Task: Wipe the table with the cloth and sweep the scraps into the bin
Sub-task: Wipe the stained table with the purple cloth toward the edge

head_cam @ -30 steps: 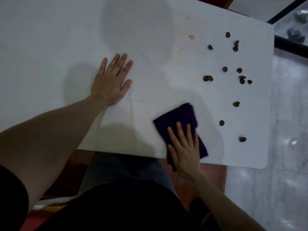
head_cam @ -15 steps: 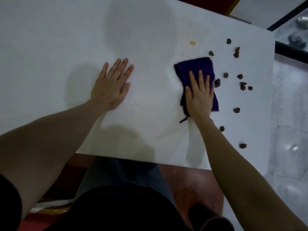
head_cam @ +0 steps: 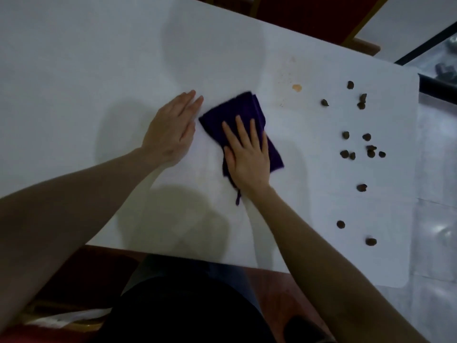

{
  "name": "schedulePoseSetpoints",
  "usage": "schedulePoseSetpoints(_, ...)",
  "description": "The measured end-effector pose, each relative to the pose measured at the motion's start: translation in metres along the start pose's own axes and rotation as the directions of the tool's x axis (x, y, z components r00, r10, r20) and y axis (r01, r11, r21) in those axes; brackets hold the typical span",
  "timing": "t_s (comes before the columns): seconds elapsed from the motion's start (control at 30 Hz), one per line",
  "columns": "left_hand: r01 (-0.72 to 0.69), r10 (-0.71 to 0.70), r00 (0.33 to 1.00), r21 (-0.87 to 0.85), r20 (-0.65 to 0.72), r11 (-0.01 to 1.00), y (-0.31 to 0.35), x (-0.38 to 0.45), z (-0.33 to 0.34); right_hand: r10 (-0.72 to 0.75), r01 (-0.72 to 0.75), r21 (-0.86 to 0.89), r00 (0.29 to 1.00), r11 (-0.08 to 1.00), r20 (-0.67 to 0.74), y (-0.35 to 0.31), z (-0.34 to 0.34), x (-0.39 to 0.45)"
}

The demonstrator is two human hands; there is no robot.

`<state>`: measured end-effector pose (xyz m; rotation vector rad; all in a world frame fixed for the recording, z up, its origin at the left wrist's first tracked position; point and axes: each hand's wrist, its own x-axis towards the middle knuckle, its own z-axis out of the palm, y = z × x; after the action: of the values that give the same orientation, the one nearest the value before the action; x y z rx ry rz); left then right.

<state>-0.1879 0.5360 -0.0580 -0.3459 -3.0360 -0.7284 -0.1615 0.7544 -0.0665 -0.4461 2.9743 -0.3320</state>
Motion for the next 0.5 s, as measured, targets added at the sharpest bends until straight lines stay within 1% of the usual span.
schedulePoseSetpoints(0.07,0.005,-0.005,1.000,0.040,0.005,0.999,-0.011,0.026,-0.005,0.037,-0.037,0.001,0.999,0.999,-0.015,0.018,-0.008,0.042)
schedulePoseSetpoints(0.13,-0.003,-0.003,0.999,0.117,0.053,0.993,-0.020,0.055,-0.006,0.131,-0.131,-0.003,0.990,0.991,-0.051,0.047,-0.016,0.068)
schedulePoseSetpoints(0.23,0.002,-0.029,0.992,0.223,0.120,0.975,-0.024,0.097,-0.005,0.281,-0.281,0.000,0.958,0.960,-0.053,0.088,-0.026,0.068)
schedulePoseSetpoints(0.3,-0.001,-0.038,0.989,0.261,0.141,0.965,-0.028,0.116,-0.002,0.345,-0.344,0.025,0.937,0.939,-0.056,0.102,-0.029,0.048)
schedulePoseSetpoints(0.37,0.002,-0.049,0.987,0.291,0.155,0.957,-0.032,0.125,0.001,0.383,-0.381,0.043,0.922,0.924,-0.062,0.099,-0.027,0.020)
schedulePoseSetpoints(0.43,0.006,-0.055,0.988,0.320,0.144,0.947,-0.036,0.126,0.005,0.403,-0.401,0.038,0.913,0.915,-0.060,0.079,-0.021,-0.004)
schedulePoseSetpoints(0.5,0.004,-0.051,0.990,0.328,0.133,0.945,-0.036,0.126,0.007,0.369,-0.369,0.011,0.928,0.929,-0.051,0.050,-0.015,-0.017)
